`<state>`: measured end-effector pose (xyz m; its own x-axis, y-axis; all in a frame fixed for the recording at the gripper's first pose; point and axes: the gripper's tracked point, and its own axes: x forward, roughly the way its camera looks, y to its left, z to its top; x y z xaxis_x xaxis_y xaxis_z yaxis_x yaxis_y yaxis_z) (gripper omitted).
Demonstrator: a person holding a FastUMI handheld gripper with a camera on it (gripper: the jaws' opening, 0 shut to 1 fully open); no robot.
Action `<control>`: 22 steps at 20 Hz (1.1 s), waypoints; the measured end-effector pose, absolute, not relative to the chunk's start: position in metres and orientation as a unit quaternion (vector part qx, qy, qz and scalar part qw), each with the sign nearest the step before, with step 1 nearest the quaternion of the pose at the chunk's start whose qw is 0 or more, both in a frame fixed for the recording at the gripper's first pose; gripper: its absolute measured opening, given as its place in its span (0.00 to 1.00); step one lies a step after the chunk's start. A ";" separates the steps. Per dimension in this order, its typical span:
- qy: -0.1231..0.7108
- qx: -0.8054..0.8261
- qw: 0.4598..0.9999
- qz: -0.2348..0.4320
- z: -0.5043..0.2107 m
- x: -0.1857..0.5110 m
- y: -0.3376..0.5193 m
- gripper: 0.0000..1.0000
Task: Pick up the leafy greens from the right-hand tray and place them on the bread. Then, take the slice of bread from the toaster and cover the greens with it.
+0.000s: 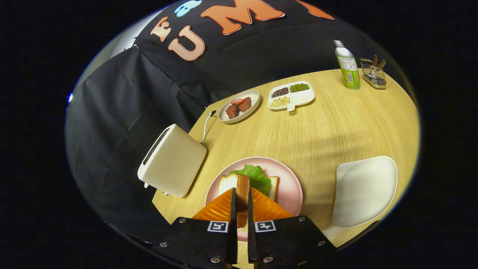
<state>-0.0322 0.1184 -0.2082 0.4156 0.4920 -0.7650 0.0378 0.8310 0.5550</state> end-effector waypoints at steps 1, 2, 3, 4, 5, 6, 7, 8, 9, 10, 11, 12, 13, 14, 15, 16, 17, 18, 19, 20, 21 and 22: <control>0.520 0.250 0.804 0.142 -0.211 -0.032 0.117 0.12; 0.521 0.243 0.807 0.138 -0.215 -0.032 0.114 0.14; 0.520 0.230 0.812 0.132 -0.219 -0.032 0.110 0.16; 0.520 0.216 0.816 0.128 -0.224 -0.032 0.106 0.20; 0.518 0.202 0.821 0.126 -0.227 -0.032 0.104 0.22; 0.517 0.187 0.826 0.126 -0.231 -0.033 0.102 0.27; 0.516 0.169 0.831 0.124 -0.233 -0.034 0.099 0.29; 0.511 0.157 0.836 0.123 -0.234 -0.034 0.096 0.34; 0.503 0.151 0.842 0.121 -0.232 -0.032 0.096 0.36; 0.492 0.147 0.850 0.117 -0.228 -0.028 0.094 0.41; 0.476 0.144 0.860 0.114 -0.223 -0.023 0.091 0.42; 0.458 0.143 0.870 0.109 -0.216 -0.016 0.088 0.45; 0.442 0.141 0.880 0.104 -0.208 -0.011 0.086 0.46; 0.425 0.137 0.890 0.098 -0.199 -0.004 0.081 0.50; 0.406 0.130 0.900 0.089 -0.191 0.001 0.076 0.52; 0.388 0.123 0.910 0.080 -0.182 0.007 0.070 0.55; 0.369 0.118 0.919 0.070 -0.172 0.013 0.066 0.57; 0.350 0.116 0.927 0.062 -0.163 0.018 0.062 0.61; 0.331 0.114 0.935 0.056 -0.153 0.025 0.063 0.63; 0.312 0.113 0.942 0.051 -0.142 0.029 0.061 0.67; 0.294 0.109 0.949 0.045 -0.132 0.033 0.058 0.69; 0.275 0.104 0.955 0.038 -0.120 0.037 0.054 0.73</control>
<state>0.0367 0.0541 -0.1201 0.8455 0.1303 -0.5178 -0.0153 0.9753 0.2205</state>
